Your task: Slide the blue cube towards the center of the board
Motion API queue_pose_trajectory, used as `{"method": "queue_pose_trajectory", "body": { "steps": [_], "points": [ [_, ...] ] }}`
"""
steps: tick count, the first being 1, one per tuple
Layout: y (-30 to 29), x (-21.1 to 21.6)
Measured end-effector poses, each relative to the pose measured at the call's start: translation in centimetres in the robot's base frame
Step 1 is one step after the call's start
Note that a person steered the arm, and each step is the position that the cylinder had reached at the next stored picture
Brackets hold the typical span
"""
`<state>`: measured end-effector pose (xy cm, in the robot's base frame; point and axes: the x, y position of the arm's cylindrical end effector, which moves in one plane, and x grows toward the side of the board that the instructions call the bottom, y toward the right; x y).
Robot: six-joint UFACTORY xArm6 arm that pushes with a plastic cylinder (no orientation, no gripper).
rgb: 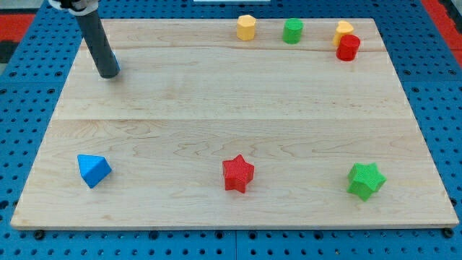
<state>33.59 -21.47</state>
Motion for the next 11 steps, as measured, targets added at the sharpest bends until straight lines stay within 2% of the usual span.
{"method": "queue_pose_trajectory", "body": {
  "steps": [1,2,6,8,9,11],
  "points": [
    [0.0,1.0],
    [-2.7,2.6],
    [-5.2,-3.4],
    [-2.9,-4.7],
    [1.0,-4.7],
    [5.4,-4.7]
  ]
}}
